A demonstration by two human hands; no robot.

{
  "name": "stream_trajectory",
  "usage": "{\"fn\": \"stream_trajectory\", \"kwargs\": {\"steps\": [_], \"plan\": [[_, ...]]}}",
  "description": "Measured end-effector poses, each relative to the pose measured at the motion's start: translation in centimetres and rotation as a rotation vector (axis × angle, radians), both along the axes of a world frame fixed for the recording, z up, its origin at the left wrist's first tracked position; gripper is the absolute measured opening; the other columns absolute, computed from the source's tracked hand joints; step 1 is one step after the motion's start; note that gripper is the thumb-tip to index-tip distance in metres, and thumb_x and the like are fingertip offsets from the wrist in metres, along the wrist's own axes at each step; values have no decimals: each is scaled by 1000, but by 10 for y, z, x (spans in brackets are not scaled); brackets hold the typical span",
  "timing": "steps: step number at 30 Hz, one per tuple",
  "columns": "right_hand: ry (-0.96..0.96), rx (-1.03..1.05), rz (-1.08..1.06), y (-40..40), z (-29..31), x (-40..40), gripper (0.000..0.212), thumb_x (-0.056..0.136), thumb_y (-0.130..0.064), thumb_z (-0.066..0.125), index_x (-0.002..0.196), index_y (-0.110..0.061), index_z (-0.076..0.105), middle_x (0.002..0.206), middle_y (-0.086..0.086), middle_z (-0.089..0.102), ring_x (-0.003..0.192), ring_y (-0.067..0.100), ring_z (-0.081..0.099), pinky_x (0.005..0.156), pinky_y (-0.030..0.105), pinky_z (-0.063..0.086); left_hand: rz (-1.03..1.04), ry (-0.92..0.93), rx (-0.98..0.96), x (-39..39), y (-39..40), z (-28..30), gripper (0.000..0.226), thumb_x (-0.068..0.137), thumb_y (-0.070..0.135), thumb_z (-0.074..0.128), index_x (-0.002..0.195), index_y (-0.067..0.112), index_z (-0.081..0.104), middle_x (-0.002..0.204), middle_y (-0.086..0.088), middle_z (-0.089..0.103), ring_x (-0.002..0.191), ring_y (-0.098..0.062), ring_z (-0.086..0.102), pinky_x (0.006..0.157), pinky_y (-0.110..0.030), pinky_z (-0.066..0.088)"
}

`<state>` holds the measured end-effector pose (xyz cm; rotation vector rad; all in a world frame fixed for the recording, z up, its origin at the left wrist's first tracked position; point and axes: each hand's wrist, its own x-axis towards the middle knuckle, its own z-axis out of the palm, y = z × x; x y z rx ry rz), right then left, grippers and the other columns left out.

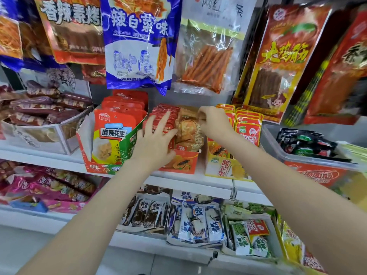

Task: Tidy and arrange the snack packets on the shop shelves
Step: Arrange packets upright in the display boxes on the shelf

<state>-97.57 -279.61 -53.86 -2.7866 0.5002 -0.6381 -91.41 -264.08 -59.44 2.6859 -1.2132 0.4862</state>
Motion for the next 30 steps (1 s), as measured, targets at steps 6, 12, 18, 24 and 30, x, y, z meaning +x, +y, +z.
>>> {"fn": "stream_trajectory", "kwargs": {"steps": [6,12,18,24,30], "plan": [[101,40,39,3,0,15,35,86,1,50,118,-8,60,119,16,61,111,33,54,83,31,44,-18,53,-28,5,8,1,61,84,37,55,140,27,34,156,-6,6,141,-37,-2,109,-50,25],[97,-46,-43,3,-40,9,31,86,-2,49,116,-5,55,106,22,63,101,39,56,76,38,48,-33,73,-17,6,15,-3,61,87,40,51,142,33,27,157,-1,1,142,-34,3,105,-47,34],[-69,14,20,14,-47,1,52,84,1,54,131,-4,35,128,21,41,117,38,41,96,41,38,-28,126,-55,-5,13,-3,64,88,30,51,145,31,22,157,-4,-5,142,-36,-4,110,-51,21],[-102,163,-5,-9,-29,-112,47,88,-5,54,132,-10,38,129,9,43,107,19,49,82,23,40,-189,-14,-365,-54,14,-25,42,78,15,46,118,7,57,141,-21,38,130,-42,31,100,-54,33],[153,258,-168,-50,-57,-264,37,89,-7,55,125,-9,43,116,6,53,96,22,56,75,28,44,-366,254,-106,-141,-38,-74,38,88,13,49,125,13,51,148,-10,28,134,-30,23,106,-45,26]]}}
